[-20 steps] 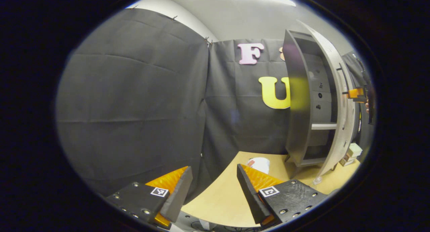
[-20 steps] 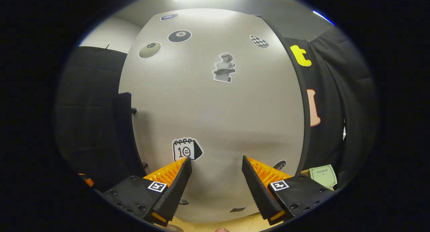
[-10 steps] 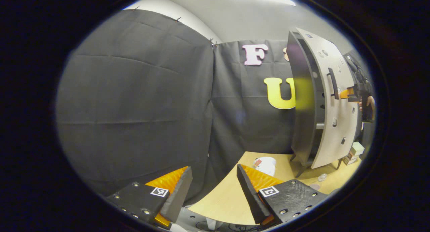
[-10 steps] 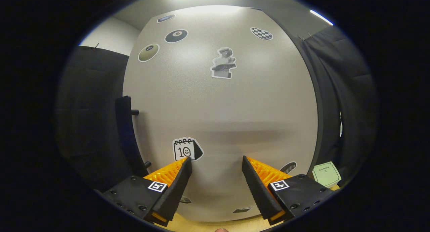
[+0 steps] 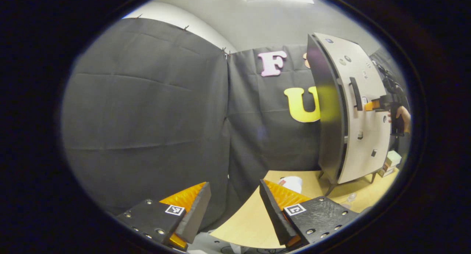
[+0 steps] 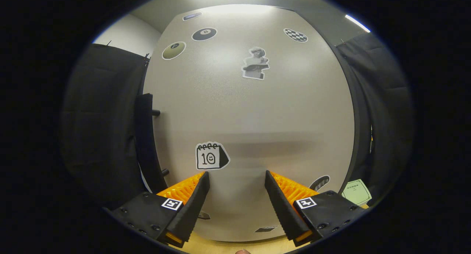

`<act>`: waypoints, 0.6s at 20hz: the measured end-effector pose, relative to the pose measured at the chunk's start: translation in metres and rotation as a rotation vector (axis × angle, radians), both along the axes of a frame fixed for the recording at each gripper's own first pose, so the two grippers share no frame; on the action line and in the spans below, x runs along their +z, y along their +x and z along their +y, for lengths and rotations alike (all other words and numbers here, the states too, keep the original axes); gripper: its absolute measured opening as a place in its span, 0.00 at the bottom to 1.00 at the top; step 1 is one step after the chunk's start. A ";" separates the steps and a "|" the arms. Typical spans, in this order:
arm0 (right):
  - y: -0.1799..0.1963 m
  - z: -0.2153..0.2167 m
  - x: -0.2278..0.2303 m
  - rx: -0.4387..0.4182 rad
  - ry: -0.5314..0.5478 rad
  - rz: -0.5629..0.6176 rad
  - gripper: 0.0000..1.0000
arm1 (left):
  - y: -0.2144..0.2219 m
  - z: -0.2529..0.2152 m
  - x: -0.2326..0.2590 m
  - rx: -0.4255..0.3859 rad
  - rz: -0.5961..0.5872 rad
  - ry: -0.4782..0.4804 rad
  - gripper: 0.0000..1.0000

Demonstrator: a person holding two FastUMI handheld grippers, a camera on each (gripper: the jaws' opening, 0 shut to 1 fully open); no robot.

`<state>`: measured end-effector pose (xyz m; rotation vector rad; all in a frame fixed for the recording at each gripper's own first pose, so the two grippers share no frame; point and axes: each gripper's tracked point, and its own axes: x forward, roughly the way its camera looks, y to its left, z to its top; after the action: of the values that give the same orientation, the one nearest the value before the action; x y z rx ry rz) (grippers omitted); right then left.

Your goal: Open the cabinet door with the right hand, grasp the bottle in the cabinet with the left hand and place it on the coaster, then close the cabinet door with the right hand.

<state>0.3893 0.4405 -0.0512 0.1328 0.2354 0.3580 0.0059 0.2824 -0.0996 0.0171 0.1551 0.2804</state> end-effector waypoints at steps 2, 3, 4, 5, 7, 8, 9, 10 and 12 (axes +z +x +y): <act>-0.008 -0.008 0.002 0.012 0.020 0.006 0.96 | 0.010 -0.015 0.008 -0.019 -0.012 -0.003 0.80; -0.017 -0.016 0.005 0.017 0.022 0.006 0.96 | 0.017 -0.023 0.014 -0.030 -0.018 0.000 0.80; -0.024 -0.025 0.008 0.019 0.021 0.005 0.96 | 0.022 -0.032 0.019 -0.042 -0.026 0.004 0.82; -0.031 -0.034 0.009 0.021 0.020 0.003 0.96 | 0.028 -0.043 0.026 -0.056 -0.039 0.008 0.82; -0.046 -0.054 0.015 0.024 0.018 -0.004 0.96 | 0.040 -0.067 0.039 -0.086 -0.061 0.010 0.82; -0.053 -0.064 0.018 0.031 0.016 -0.012 0.96 | 0.046 -0.080 0.042 -0.103 -0.069 0.006 0.80; -0.059 -0.076 0.021 0.033 0.007 -0.020 0.96 | 0.052 -0.093 0.046 -0.119 -0.074 -0.001 0.82; -0.064 -0.089 0.024 0.029 -0.007 -0.030 0.96 | 0.058 -0.108 0.053 -0.137 -0.081 -0.011 0.84; -0.074 -0.117 0.030 0.009 -0.030 -0.052 0.97 | 0.064 -0.134 0.062 -0.171 -0.104 -0.029 0.80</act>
<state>0.3157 0.3233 -0.0212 0.0931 0.1894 0.3660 0.0702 0.1486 -0.0373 -0.0130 0.0538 0.1076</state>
